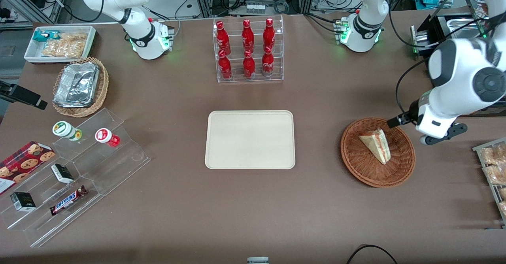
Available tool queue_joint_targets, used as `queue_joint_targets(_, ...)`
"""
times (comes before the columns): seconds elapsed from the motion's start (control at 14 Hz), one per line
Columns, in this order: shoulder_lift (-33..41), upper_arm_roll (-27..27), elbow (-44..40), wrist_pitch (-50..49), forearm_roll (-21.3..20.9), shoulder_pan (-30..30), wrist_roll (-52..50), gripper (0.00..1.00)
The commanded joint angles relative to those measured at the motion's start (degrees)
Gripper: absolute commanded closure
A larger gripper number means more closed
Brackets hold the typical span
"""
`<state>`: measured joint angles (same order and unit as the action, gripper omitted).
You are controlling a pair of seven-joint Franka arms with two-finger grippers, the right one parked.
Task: Place sandwich from basket to tray
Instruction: 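Lower the left gripper over the wrapped sandwich in the wicker basket, then close the left gripper on the wrapped sandwich and lift it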
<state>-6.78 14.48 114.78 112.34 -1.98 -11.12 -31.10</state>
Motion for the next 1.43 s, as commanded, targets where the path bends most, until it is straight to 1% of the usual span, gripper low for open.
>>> queue_joint_targets(0.0,-2.3,0.5,1.0,4.9,0.1,0.1,-12.7,0.00)
queue_joint_targets(0.21,-6.2,0.5,1.1,7.7,0.0,0.2,-13.9,0.00)
queue_joint_targets(0.64,-10.9,0.5,4.2,15.8,0.0,0.3,-13.9,0.00)
queue_joint_targets(1.0,-13.5,0.5,5.1,17.5,0.0,0.2,-13.2,0.00)
queue_joint_targets(1.07,-13.6,0.5,5.1,17.6,0.0,0.2,-13.4,0.05)
queue_joint_targets(1.21,-13.3,0.5,5.0,17.7,0.0,0.2,-13.9,0.67)
queue_joint_targets(1.29,-13.1,0.5,4.9,17.7,0.0,0.2,-13.8,0.79)
queue_joint_targets(1.36,-12.8,0.7,4.6,17.7,0.0,0.3,-13.3,0.83)
